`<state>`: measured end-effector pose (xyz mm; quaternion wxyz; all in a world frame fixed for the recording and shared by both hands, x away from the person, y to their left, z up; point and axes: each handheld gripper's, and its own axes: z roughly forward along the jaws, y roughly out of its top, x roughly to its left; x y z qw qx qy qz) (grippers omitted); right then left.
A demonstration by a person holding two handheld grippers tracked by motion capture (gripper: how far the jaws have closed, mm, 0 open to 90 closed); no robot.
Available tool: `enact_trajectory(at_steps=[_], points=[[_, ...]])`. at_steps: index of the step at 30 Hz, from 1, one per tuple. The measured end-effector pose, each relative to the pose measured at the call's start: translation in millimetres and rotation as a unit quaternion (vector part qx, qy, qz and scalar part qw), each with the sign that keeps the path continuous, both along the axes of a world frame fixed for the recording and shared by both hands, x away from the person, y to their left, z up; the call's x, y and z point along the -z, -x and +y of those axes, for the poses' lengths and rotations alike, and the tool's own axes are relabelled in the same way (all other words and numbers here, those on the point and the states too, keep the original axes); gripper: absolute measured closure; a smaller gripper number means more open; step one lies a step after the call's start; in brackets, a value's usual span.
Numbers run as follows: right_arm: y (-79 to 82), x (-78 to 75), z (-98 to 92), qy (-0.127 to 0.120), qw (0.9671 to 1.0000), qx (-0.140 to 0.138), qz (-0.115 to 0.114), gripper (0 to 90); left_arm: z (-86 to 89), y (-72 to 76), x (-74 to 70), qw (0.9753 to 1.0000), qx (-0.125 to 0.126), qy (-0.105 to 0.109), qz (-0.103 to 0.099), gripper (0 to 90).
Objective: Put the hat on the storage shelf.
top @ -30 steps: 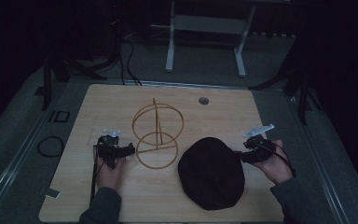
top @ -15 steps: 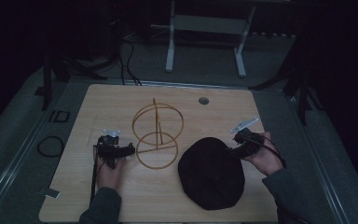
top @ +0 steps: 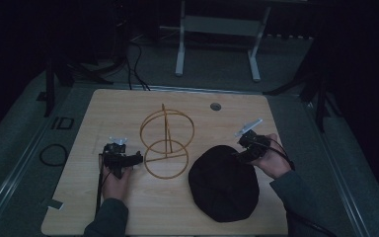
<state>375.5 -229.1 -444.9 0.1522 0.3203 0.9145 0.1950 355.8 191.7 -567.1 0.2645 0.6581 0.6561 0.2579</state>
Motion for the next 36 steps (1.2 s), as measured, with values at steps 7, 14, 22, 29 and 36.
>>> enact_trajectory(at_steps=[7,14,22,29,36], points=[[-4.6,-1.8,12.8,0.004,0.9999,-0.012,0.004,41.1,-0.1,0.0,0.1,1.0000,0.000,0.000,-0.001,1.2],[-11.3,0.6,23.7,0.017,0.9995,-0.019,0.019,40.4,-0.1,0.0,0.1,1.0000,-0.001,0.000,-0.001,1.3],[-16.0,6.1,28.3,0.028,0.9988,-0.024,0.032,39.2,-0.1,0.0,0.1,1.0000,-0.001,0.000,-0.001,1.3],[-18.4,8.3,31.9,0.034,0.9980,-0.032,0.042,38.6,-0.1,0.0,0.1,1.0000,-0.001,0.000,-0.001,1.3],[-19.8,15.3,35.0,0.044,0.9965,-0.038,0.060,35.8,-0.1,0.0,0.1,1.0000,-0.001,0.000,-0.001,1.2]])
